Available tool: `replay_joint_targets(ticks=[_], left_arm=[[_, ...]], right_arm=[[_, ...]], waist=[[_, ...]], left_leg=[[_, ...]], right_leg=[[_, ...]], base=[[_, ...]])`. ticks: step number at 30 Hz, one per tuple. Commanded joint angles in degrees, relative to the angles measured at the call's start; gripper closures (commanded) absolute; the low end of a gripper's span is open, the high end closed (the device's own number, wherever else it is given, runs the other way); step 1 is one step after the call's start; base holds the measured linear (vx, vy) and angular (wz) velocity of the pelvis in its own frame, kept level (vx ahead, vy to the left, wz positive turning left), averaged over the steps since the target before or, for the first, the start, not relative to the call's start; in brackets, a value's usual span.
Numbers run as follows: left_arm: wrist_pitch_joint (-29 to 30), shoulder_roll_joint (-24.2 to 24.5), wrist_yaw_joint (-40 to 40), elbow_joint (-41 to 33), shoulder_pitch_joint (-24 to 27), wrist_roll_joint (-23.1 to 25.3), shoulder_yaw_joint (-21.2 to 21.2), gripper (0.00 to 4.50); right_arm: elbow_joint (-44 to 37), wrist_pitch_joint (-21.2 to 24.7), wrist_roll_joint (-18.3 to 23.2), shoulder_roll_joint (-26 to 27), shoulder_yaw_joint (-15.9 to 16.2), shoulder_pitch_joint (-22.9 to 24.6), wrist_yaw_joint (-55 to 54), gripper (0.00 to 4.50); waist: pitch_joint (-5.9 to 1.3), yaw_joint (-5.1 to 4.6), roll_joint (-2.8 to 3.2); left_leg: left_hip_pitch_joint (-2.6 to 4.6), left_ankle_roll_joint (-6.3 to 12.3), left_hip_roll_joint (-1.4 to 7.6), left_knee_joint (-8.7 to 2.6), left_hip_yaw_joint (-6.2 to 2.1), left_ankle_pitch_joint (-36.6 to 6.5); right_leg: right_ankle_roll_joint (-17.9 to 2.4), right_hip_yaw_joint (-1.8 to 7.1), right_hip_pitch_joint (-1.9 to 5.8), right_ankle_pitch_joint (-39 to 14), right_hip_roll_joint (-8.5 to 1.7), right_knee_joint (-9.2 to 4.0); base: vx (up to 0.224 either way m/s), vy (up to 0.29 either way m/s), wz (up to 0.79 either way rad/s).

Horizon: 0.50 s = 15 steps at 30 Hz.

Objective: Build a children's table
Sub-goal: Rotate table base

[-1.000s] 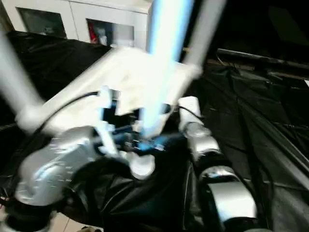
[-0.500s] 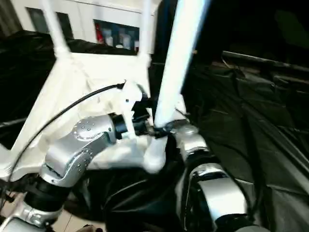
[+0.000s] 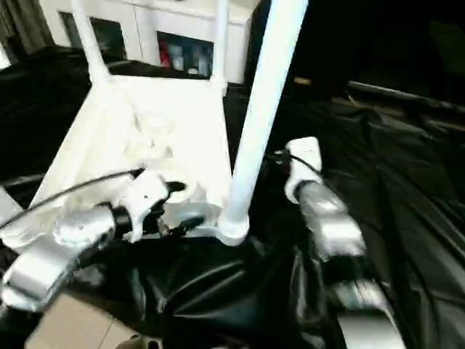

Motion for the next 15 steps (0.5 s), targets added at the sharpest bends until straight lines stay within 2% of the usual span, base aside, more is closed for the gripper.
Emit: replay_joint_targets(ticks=[1, 2, 3, 4, 6, 7, 9, 10, 11, 13, 15], left_arm=[[0.78, -1.15, 3.31, -1.77, 1.23, -0.70, 2.89, 0.05], [0.90, -1.85, 5.87, -2.69, 2.90, -0.43, 4.44, 0.05], [0.96, -1.89, 6.80, -3.10, 3.75, -0.02, 4.88, 0.05], [0.96, -1.82, 7.09, -3.30, 4.11, 0.20, 4.98, 0.05], [-0.38, -2.09, 8.11, -4.02, 6.13, 1.03, 5.39, 0.05], [-0.96, -1.46, 7.66, -4.38, 6.66, 1.72, 4.71, 0.05], [-0.22, -0.84, 5.98, -4.99, 7.04, 1.12, 4.03, 0.05], [1.08, -0.97, 4.90, -5.33, 7.06, 0.06, 4.15, 0.05], [1.72, -0.15, 2.34, -5.08, 6.14, -0.51, 3.40, 0.05], [1.98, 0.26, 1.46, -4.84, 5.69, -0.65, 3.00, 0.05], [1.19, 2.51, -1.68, -3.64, 4.56, 0.12, 1.04, 0.05]], right_arm=[[-6.26, 0.43, 2.91, -0.63, -0.70, 2.24, 1.61, 0.00], [-12.46, 3.27, 5.73, -0.86, -1.34, 5.39, 3.01, 0.00], [-15.29, 5.54, 6.27, -1.32, -1.03, 6.78, 3.60, 0.00], [-16.40, 6.65, 6.23, -1.58, -0.77, 7.32, 3.76, 0.00], [-22.32, 10.03, 4.98, -2.69, 0.75, 10.74, 4.62, 0.00], [-24.27, 11.12, 5.28, -3.43, 1.61, 12.04, 6.03, 0.00], [-26.88, 12.36, 5.65, -4.85, 2.99, 13.79, 8.28, 0.00], [-27.82, 12.35, 5.53, -5.68, 3.70, 14.47, 8.87, 0.00], [-29.11, 12.66, 6.14, -7.61, 4.93, 15.01, 10.89, 0.00], [-29.56, 12.85, 6.55, -8.34, 5.28, 15.07, 11.75, 0.00], [-30.47, 14.20, 8.08, -10.01, 5.71, 14.95, 14.92, 0.00]], waist=[[-4.31, 0.03, 0.76], [-4.26, -0.07, 0.65], [-4.09, -0.05, 1.20], [-3.99, -0.25, 0.88], [-3.80, -0.27, 0.73], [-3.68, -0.33, 0.46], [-3.72, -0.40, 0.64], [-3.71, -0.43, 0.49], [-3.65, -0.53, 0.52], [-3.71, -0.41, 0.32], [-3.75, -0.41, 0.36]], left_leg=[[1.35, -2.11, 1.16, -4.12, -0.66, -16.23], [1.18, -1.67, 1.04, -4.26, -0.81, -16.62], [1.23, -1.51, 1.08, -4.26, -0.87, -17.63], [1.15, -1.23, 0.95, -4.34, -0.95, -18.42], [1.24, -1.20, 0.90, -4.34, -1.00, -19.27], [1.24, -1.10, 0.91, -4.32, -0.97, -19.73], [1.21, -0.89, 0.87, -4.40, -1.27, -20.24], [1.36, -0.82, 0.93, -4.37, -1.25, -20.46], [1.23, -0.85, 0.89, -4.38, -1.34, -20.68], [1.26, -0.85, 0.95, -4.44, -1.49, -20.85], [1.28, -0.47, 0.95, -4.54, -1.54, -20.68]], right_leg=[[-6.42, 2.40, 2.96, -16.93, -2.97, -4.93], [-6.24, 2.25, 2.89, -18.09, -2.87, -4.96], [-5.47, 2.31, 2.77, -19.30, -2.82, -5.27], [-4.69, 2.17, 2.77, -21.35, -2.68, -5.52], [-3.46, 2.08, 2.49, -25.11, -2.64, -6.04], [-2.78, 2.07, 2.35, -26.76, -2.71, -6.31], [-1.00, 1.91, 2.20, -30.00, -2.81, -6.68], [-0.94, 1.91, 1.91, -30.65, -2.88, -6.77], [-0.93, 1.81, 1.91, -31.30, -2.97, -6.92], [-0.61, 1.68, 2.09, -31.97, -3.07, -6.97], [-0.58, 1.65, 2.11, -31.17, -3.08, -7.04]], base=[[0.000, 0.000, 0.00], [0.000, 0.000, 0.00], [0.000, 0.000, 0.00], [0.000, 0.000, 0.00], [0.000, 0.000, 0.00], [0.000, 0.000, 0.00], [0.000, 0.000, 0.00], [0.000, 0.000, 0.00], [0.000, 0.000, 0.00], [0.000, 0.000, 0.00], [0.000, 0.000, 0.00]])
